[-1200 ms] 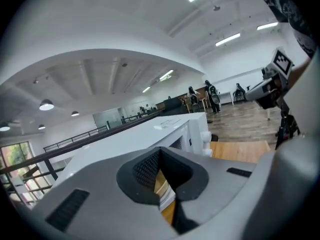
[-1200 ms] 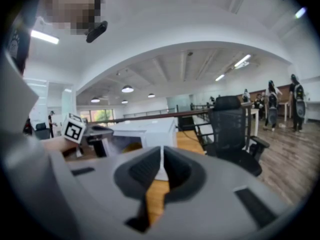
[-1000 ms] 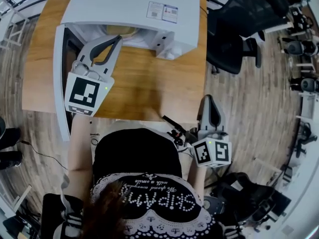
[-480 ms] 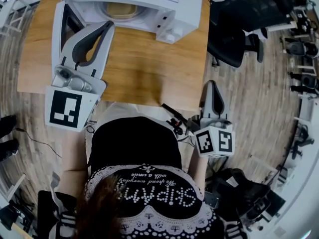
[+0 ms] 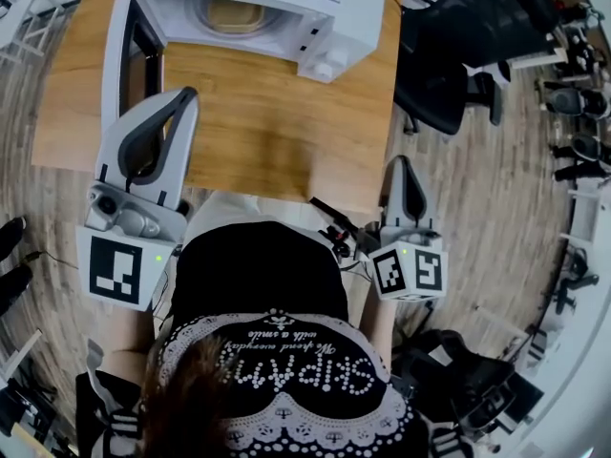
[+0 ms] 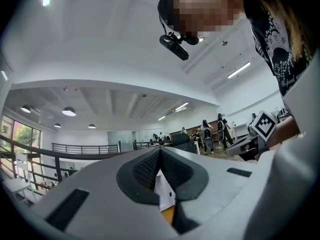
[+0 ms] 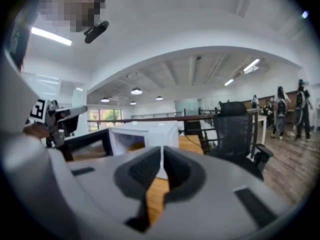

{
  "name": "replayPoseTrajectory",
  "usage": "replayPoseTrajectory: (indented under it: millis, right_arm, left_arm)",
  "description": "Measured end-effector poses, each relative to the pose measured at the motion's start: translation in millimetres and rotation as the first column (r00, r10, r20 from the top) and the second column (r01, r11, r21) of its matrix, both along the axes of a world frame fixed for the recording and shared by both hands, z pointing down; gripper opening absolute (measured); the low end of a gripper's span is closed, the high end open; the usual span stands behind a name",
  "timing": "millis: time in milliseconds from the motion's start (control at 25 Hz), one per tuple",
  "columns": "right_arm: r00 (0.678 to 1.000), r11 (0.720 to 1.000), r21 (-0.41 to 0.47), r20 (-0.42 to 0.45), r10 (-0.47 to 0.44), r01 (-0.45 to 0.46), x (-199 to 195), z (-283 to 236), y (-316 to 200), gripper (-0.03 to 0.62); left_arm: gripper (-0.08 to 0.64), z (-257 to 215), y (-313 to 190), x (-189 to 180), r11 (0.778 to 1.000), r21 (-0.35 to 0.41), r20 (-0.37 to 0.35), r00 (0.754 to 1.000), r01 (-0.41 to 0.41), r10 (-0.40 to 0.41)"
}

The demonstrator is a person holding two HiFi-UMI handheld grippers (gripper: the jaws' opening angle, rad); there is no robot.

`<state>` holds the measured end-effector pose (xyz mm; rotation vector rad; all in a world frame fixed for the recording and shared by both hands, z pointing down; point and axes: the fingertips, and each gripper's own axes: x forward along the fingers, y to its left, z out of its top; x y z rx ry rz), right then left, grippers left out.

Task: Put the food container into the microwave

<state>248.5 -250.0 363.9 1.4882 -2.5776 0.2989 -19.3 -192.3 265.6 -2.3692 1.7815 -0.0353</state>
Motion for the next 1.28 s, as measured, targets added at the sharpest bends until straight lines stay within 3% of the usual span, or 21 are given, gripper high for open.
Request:
replayPoseTrajectory:
  millis: [200, 480, 760, 1280]
  right_arm:
    - [1.0, 1.0, 0.007, 0.015, -0.011, 0.011, -3.1, -3.3, 4.8, 0.038]
    - [0.999, 1.0, 0.005, 0.017, -0.028, 0.028, -3.0, -3.5, 14.0, 0.038]
    - [0.998, 0.998, -0.012, 0.007, -0.054, 0.054, -4.8, -0.6, 27.0, 0.038]
    - [0.998, 0.998, -0.022, 0.002, -0.063, 0.063, -4.5, 6.1, 27.2, 0.038]
  left_arm:
    - [0.029, 3.6, 19.7, -3.3, 0.999, -0.01, -0.027, 0.999, 0.034, -0.034]
    - [0.029, 14.4, 39.6, 5.5, 0.999, -0.025, -0.002, 0.999, 0.047, -0.047]
    - [0.029, 19.3, 59.4, 4.9, 0.995, -0.038, -0.106, 0.99, 0.094, -0.098]
    - [0.029, 37.9, 53.5, 0.9, 0.984, -0.12, -0.1, 0.985, 0.131, -0.143]
